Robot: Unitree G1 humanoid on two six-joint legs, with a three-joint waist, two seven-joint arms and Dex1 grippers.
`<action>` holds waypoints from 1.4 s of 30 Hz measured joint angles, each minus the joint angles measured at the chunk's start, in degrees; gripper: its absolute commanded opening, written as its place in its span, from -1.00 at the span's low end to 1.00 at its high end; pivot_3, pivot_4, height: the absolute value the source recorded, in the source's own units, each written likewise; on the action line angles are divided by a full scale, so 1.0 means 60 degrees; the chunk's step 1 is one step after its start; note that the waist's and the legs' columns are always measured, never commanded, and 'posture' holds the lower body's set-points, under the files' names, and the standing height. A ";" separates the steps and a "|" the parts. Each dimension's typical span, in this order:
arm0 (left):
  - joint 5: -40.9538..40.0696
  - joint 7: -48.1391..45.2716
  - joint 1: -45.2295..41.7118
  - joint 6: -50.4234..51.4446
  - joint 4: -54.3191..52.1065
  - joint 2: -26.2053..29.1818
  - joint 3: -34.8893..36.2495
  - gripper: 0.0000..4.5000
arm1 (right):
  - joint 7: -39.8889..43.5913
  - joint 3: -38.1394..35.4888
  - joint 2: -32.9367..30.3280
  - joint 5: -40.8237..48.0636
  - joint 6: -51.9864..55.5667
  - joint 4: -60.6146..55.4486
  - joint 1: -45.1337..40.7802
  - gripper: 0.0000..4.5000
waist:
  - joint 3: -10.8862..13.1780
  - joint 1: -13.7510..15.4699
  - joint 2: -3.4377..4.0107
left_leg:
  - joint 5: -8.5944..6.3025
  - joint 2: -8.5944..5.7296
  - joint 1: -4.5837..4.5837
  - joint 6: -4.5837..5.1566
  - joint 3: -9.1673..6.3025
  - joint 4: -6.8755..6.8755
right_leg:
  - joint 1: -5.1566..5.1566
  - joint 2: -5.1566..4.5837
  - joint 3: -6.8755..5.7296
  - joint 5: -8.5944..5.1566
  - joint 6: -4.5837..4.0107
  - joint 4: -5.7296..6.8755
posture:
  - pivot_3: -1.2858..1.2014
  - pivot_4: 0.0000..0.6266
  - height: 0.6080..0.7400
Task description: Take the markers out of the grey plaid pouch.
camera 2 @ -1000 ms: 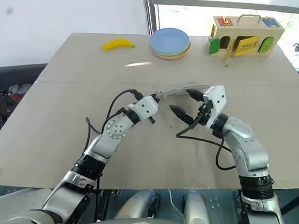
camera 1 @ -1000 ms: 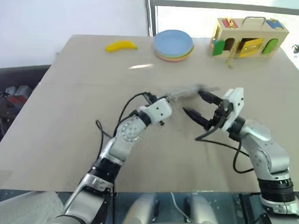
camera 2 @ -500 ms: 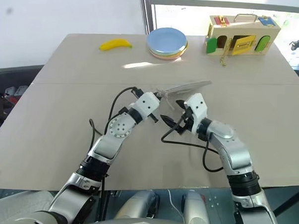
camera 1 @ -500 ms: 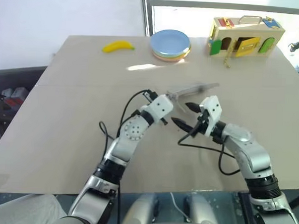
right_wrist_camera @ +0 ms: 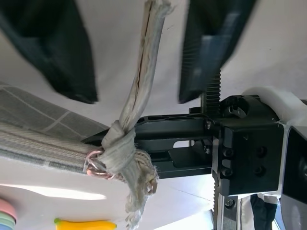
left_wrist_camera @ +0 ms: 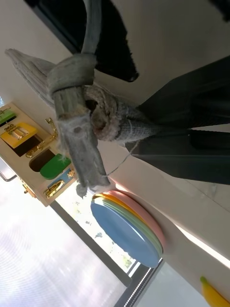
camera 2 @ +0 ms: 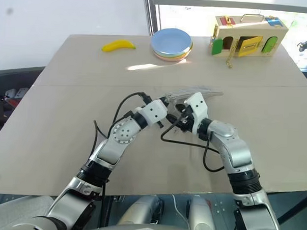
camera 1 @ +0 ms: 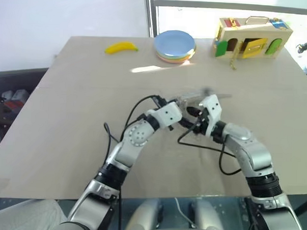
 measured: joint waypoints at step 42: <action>-0.0167 0.0141 0.0620 -0.1149 0.0193 0.0873 0.0254 -1.00 | -0.2584 -0.3952 -0.1605 0.0875 0.0184 0.2987 -0.1393 -0.98 | -0.0001 -0.0005 0.0001 | 0.0000 0.0002 0.0001 0.0001 0.0014 -0.0002 | -0.0001 -0.0002 0.0016 0.0001 -0.0001 0.0004 | 0.03 -0.52 1.00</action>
